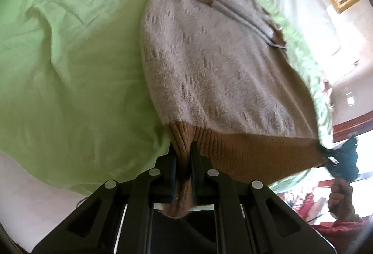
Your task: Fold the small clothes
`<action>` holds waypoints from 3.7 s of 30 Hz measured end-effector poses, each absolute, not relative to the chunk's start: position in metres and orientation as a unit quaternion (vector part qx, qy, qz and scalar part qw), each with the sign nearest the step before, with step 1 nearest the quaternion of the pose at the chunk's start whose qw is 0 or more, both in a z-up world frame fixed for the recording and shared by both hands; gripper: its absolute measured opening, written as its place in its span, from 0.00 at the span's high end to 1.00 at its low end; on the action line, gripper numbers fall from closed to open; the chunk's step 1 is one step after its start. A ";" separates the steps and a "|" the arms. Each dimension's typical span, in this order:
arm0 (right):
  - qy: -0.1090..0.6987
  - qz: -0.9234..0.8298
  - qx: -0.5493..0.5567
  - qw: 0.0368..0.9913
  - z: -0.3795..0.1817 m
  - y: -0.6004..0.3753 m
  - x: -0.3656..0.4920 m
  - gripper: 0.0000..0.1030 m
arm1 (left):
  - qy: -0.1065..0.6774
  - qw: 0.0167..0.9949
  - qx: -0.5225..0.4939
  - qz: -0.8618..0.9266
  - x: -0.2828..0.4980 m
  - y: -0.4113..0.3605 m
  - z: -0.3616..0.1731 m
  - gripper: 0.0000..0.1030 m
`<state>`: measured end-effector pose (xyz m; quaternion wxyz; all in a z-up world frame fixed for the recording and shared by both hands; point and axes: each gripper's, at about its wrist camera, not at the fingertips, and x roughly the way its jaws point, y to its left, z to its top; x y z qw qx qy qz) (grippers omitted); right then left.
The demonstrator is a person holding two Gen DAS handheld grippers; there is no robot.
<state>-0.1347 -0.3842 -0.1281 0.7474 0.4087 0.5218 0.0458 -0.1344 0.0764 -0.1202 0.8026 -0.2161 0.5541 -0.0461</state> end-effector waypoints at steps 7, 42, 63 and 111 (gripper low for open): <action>0.523 0.079 0.430 0.731 -0.141 -0.382 -0.151 0.94 | 0.517 0.813 -0.262 -0.056 -0.143 0.078 -0.099 0.93; 0.389 0.107 0.495 0.769 -0.094 -0.369 0.251 0.94 | 0.411 0.858 -0.296 -0.083 0.273 0.151 -0.052 0.94; 0.431 0.016 0.487 0.760 -0.150 -0.365 0.309 0.71 | 0.453 0.837 -0.303 -0.041 0.337 0.165 -0.113 0.78; 0.529 0.075 0.227 0.814 -0.135 -0.313 0.135 0.89 | 0.507 0.824 -0.250 0.042 0.132 0.162 -0.136 0.40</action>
